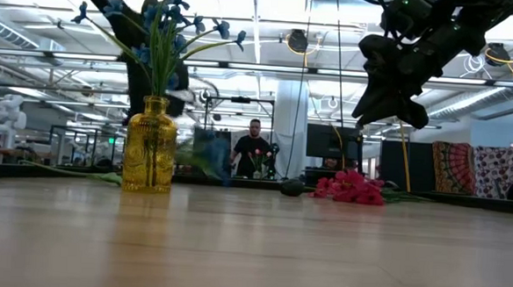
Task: Sort flowers into vase by color
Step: Put the blue flowers into the yellow vase
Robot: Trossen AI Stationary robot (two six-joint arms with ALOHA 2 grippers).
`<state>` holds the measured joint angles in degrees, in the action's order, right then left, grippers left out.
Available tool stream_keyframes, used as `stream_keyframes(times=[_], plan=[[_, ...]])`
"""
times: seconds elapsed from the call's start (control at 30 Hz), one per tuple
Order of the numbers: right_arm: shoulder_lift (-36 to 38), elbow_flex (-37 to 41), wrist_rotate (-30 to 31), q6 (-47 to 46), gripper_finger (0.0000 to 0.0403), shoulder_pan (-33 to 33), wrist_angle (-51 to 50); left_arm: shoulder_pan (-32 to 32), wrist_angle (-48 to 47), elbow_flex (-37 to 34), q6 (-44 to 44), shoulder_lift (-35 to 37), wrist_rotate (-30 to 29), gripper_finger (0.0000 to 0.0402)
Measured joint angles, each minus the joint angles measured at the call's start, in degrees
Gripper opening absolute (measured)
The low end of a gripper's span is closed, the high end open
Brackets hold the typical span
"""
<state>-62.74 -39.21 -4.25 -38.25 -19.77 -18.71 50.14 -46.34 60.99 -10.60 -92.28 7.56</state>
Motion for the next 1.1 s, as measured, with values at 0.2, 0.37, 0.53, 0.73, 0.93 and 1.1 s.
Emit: stream_keyframes(times=[0.2,0.37,0.53,0.73,0.93,1.1], plan=[[0.0,0.0,0.0,1.0,0.0083,1.9,0.0,0.0,-0.1,0.0,7.0,14.3,-0.7,0.0001],[0.0,0.0,0.0,1.5,0.0083,3.5,0.0,-1.1,-0.1,0.0,14.4,26.0,-6.4,0.0001],[0.0,0.0,0.0,3.0,0.0083,4.8,0.0,-3.5,0.0,0.1,21.3,37.3,-8.1,0.0],[0.0,0.0,0.0,3.7,0.0083,5.8,0.0,-9.6,0.9,0.1,30.5,48.5,-8.9,0.0],[0.0,0.0,0.0,5.1,0.0083,6.7,0.0,-16.7,0.8,0.1,37.7,56.9,-11.7,0.0],[0.0,0.0,-0.1,6.4,0.0083,7.5,0.0,-23.3,1.1,0.2,42.0,60.1,-11.7,0.0]])
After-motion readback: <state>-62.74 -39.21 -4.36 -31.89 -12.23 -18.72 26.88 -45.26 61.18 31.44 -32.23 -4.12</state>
